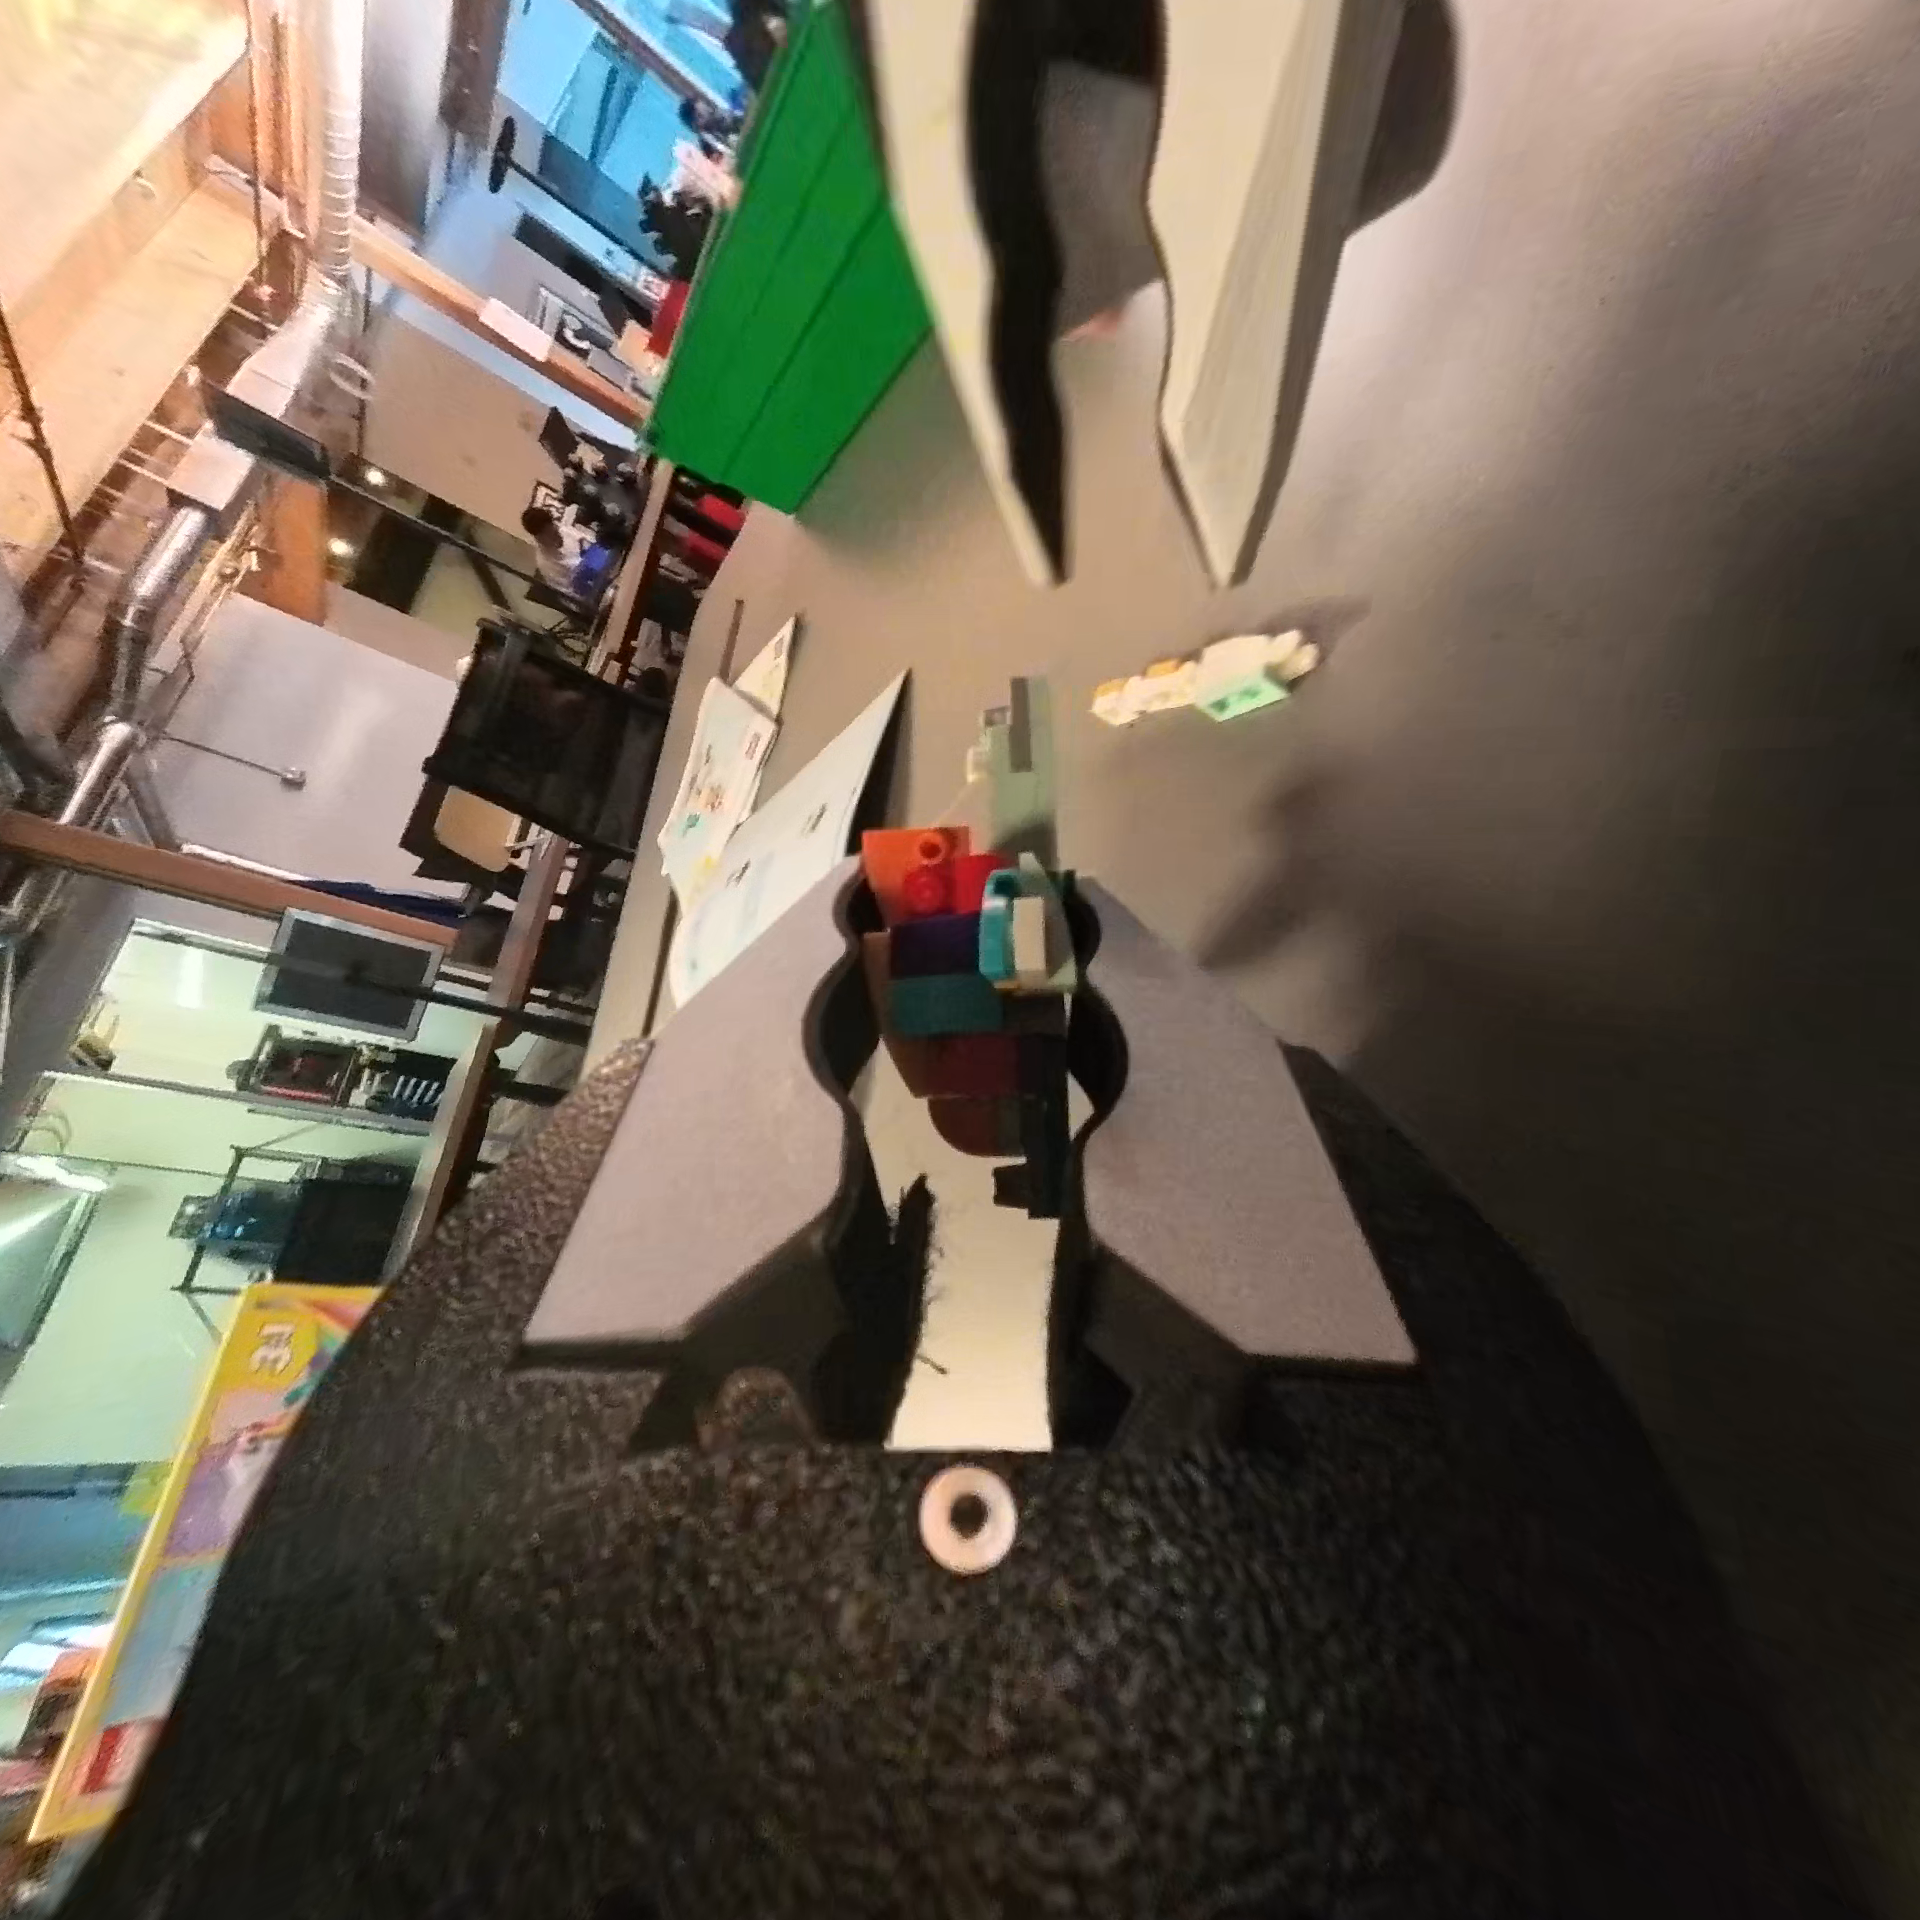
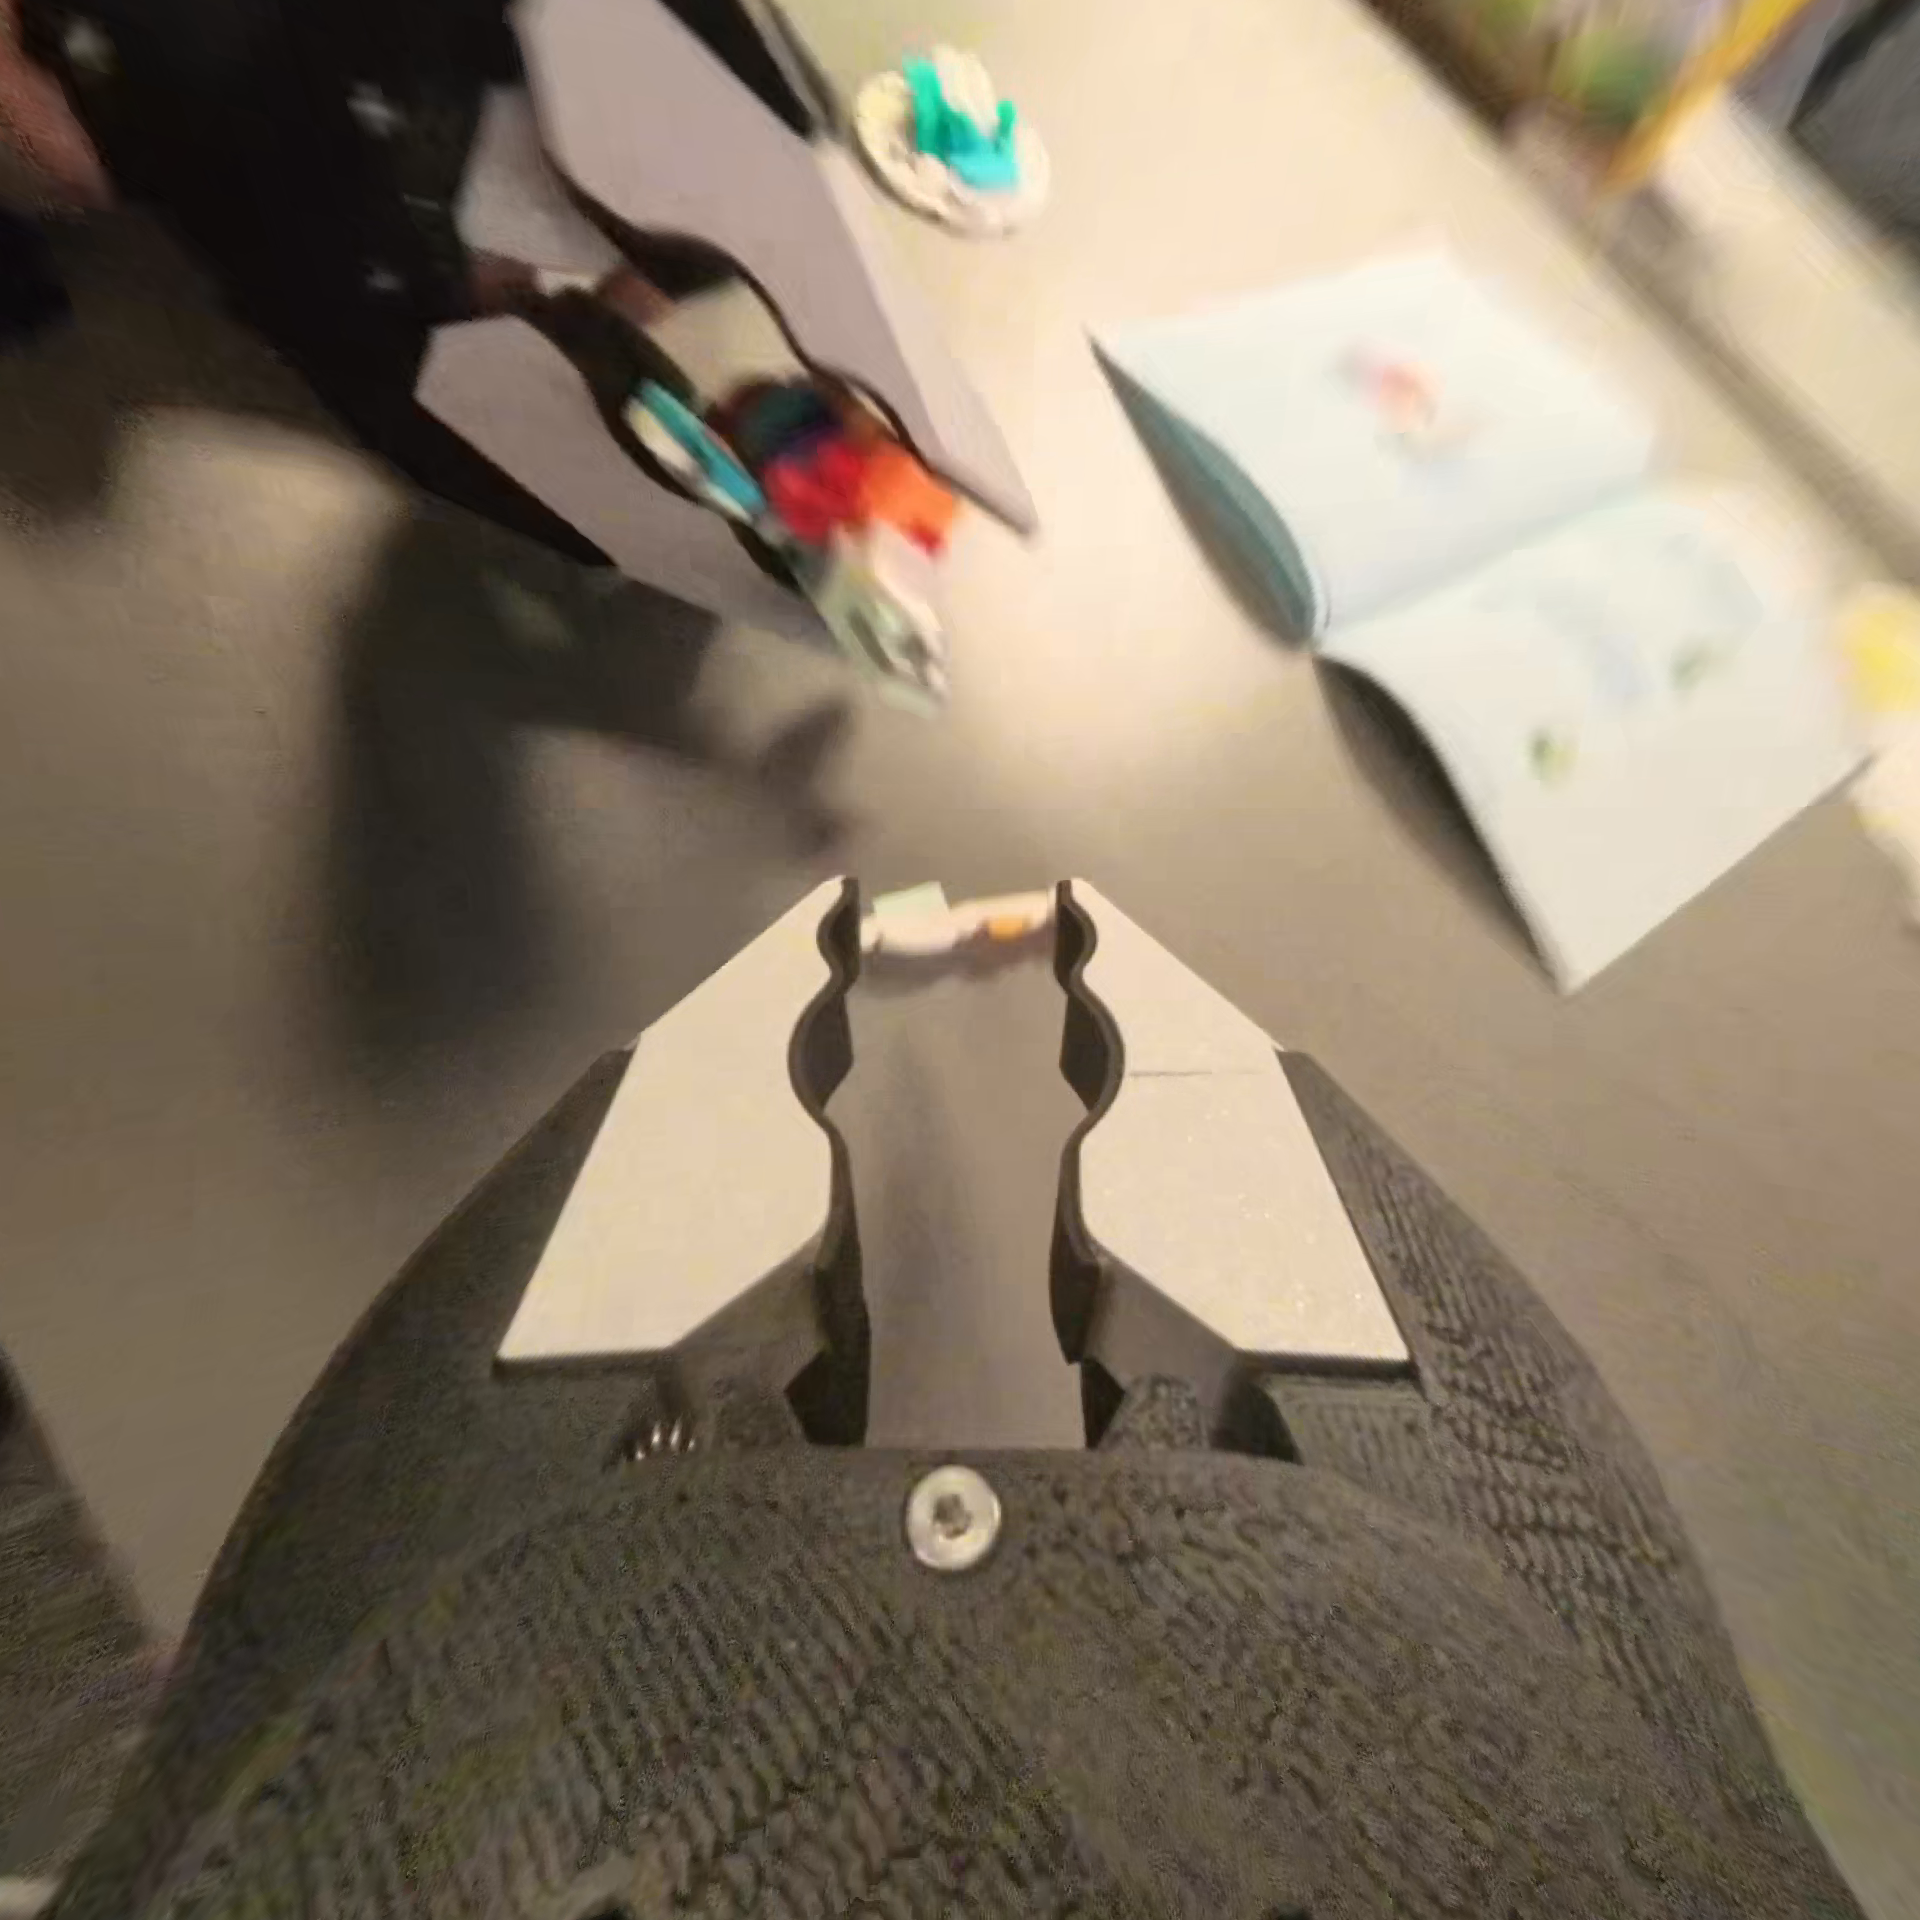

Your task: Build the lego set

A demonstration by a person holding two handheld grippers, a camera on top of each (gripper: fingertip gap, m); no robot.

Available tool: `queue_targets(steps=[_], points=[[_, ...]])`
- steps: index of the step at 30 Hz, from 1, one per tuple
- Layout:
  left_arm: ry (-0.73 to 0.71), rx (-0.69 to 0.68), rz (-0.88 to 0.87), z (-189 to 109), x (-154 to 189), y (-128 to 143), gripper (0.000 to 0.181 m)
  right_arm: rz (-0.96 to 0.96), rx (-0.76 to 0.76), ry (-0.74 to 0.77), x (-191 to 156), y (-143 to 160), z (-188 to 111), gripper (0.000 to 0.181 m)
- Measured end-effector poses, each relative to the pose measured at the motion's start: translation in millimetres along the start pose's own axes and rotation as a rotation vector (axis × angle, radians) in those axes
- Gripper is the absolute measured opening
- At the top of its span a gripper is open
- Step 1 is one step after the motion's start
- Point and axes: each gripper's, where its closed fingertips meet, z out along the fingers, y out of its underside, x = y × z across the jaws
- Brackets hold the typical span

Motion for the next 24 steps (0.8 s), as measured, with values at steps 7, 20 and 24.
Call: queue_targets(steps=[7,20,24], points=[[-0.055,-0.018,-0.001,-2,-10,10,0.030,0.607,-0.039,-0.292,-3,23,3,0.024],[-0.102,-0.126,0.231,0,-5,14,0.030,0.618,-0.411,-0.063,1,20,23,0.026],[-0.094,-0.137,0.276,1,-2,14,0.030,0.579,-0.608,0.030,2,24,24,0.032]])
